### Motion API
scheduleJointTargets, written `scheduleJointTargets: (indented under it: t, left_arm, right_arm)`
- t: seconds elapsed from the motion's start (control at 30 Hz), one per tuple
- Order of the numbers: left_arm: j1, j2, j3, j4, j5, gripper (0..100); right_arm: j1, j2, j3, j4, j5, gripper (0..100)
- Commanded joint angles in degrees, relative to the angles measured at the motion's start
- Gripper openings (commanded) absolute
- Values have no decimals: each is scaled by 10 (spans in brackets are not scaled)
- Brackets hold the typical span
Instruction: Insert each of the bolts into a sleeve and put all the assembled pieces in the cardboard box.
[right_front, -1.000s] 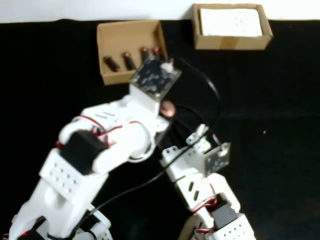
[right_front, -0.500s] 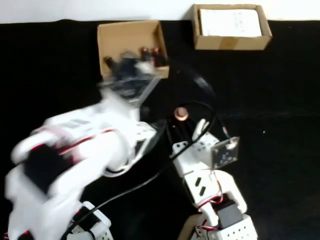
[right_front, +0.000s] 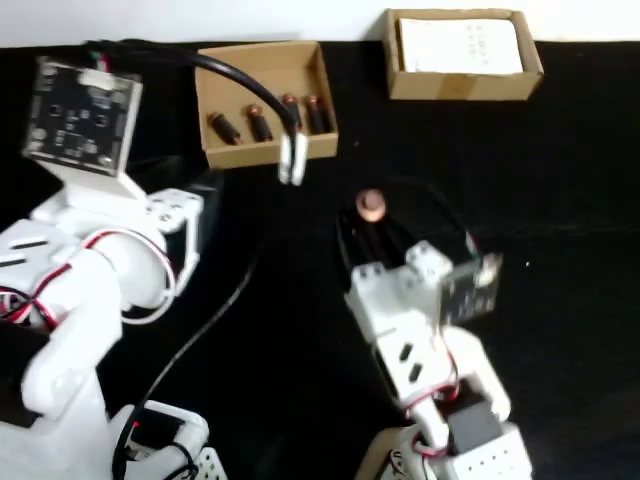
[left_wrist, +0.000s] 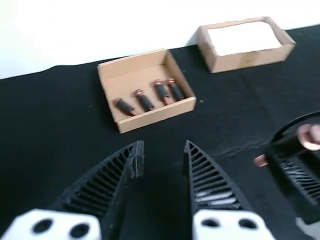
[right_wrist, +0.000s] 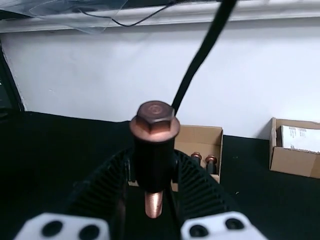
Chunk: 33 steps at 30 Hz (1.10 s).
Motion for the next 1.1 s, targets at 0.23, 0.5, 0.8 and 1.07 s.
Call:
scheduleJointTargets:
  t: [0.23, 0.5, 0.8, 1.07]
  left_arm:
    - [-146, -29, 108, -3, -4, 139]
    - [-192, -172, 319, -67, -55, 139]
    - [-287, -240, 524, -149, -33, 143]
    - [-290, -240, 615, -193, -35, 143]
  right_arm:
    - [5, 423, -231, -155, 0, 7]
    - [5, 766, -431, -270, 0, 7]
    - [20, 1113, -806, -274, 0, 7]
    - [39, 1324, -1083, -218, 0, 7]
